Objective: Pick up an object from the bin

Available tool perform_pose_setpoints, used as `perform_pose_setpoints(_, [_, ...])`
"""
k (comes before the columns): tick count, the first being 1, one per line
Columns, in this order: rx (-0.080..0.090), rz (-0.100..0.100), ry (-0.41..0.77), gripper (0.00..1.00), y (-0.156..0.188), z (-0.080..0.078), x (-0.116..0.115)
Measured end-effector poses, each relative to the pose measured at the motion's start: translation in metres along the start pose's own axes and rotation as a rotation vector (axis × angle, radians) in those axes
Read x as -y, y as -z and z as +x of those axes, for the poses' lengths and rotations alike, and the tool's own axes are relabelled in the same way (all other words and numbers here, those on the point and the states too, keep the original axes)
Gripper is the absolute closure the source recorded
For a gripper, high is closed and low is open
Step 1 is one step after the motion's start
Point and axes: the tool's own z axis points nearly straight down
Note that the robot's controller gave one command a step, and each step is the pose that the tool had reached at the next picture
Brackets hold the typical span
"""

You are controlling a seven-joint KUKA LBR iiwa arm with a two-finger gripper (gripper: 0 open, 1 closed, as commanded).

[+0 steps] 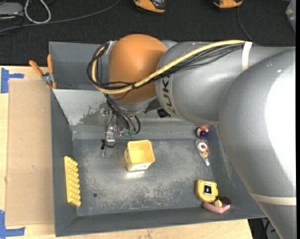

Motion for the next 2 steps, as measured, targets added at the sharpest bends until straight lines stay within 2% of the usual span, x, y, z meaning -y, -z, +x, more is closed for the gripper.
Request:
perform_pose_setpoints(1, [0.0,0.0,-0.001,0.0,0.0,0.0,0.0])
perform_pose_setpoints(2, [-0.001,0.0,0.012,0.0,-0.017,0.009,-0.031])
